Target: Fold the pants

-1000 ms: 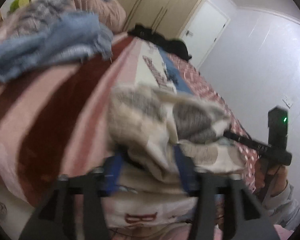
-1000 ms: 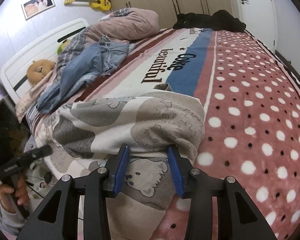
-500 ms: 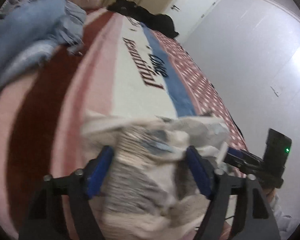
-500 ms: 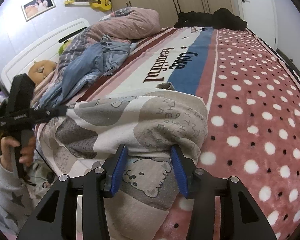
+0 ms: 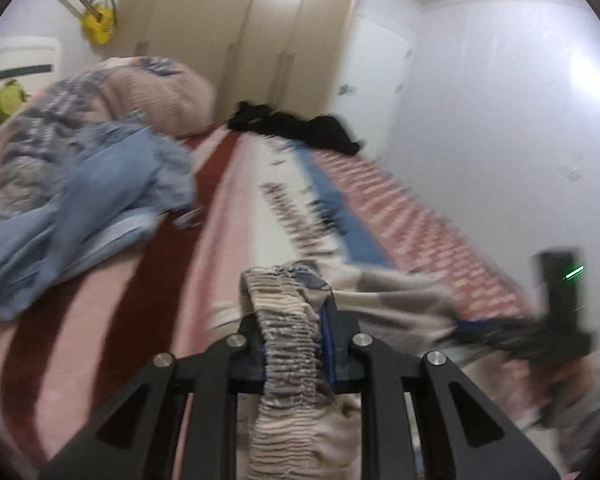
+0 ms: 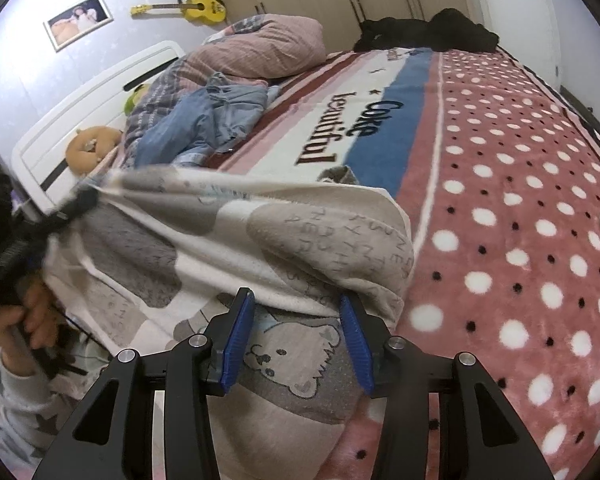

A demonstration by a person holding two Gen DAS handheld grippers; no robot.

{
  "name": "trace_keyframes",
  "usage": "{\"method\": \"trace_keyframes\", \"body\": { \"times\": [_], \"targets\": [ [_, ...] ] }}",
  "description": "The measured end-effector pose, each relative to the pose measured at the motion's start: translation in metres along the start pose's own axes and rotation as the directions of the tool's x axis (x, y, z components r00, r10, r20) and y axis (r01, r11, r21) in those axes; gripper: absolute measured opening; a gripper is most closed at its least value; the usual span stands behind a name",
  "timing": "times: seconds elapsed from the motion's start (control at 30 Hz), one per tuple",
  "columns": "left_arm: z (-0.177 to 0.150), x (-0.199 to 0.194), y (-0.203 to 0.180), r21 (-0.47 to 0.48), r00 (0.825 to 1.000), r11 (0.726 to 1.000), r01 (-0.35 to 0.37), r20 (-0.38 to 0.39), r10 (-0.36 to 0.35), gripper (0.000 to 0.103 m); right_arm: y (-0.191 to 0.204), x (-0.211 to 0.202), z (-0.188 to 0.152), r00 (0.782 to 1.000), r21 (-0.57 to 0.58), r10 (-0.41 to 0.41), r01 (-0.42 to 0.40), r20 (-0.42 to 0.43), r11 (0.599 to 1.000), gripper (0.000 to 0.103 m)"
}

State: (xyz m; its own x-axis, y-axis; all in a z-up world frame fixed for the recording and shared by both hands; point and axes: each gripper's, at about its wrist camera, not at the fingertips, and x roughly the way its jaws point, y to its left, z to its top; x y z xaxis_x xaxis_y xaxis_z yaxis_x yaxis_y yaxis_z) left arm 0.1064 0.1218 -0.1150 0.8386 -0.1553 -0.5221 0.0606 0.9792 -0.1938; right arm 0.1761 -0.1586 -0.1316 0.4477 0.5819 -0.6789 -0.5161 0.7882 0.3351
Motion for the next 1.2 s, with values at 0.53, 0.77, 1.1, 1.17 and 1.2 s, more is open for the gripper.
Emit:
{"method": "trace_keyframes", "body": {
  "times": [0.53, 0.77, 1.1, 1.17, 1.2],
  "targets": [
    [-0.022, 0.028, 0.068, -0.187, 0.958, 0.976, 0.112, -0.240, -0.156, 0.086, -0.015, -0.015, 0.012, 0.999, -0.033, -0.039, 0.038, -0.027, 0.999, 0.066],
    [-0.042, 0.067, 0.076, -0.366, 0.869, 0.900, 0.236, -0.335, -0.364, 0.085, -0.047, 0.023, 0.003, 0.939, 0.107, 0.257, -0.238, -0.228, 0.965, 0.068],
    [-0.033, 0.077, 0.040, -0.323, 0.869, 0.927, 0.190, -0.384, -0.312, 0.030, -0.020, 0.049, 0.006, 0.947, 0.063, 0.239, -0.231, -0.213, 0.971, 0.037],
    [-0.027, 0.069, 0.044, -0.296, 0.885, 0.939, 0.177, -0.370, -0.284, 0.026, -0.012, 0.050, 0.011, 0.952, 0.059, 0.233, -0.226, -0.199, 0.972, 0.031],
    [-0.021, 0.061, 0.047, -0.275, 0.896, 0.948, 0.163, -0.360, -0.259, 0.025, -0.009, 0.049, 0.015, 0.953, 0.054, 0.232, -0.226, -0.192, 0.973, 0.029]
  ]
}}
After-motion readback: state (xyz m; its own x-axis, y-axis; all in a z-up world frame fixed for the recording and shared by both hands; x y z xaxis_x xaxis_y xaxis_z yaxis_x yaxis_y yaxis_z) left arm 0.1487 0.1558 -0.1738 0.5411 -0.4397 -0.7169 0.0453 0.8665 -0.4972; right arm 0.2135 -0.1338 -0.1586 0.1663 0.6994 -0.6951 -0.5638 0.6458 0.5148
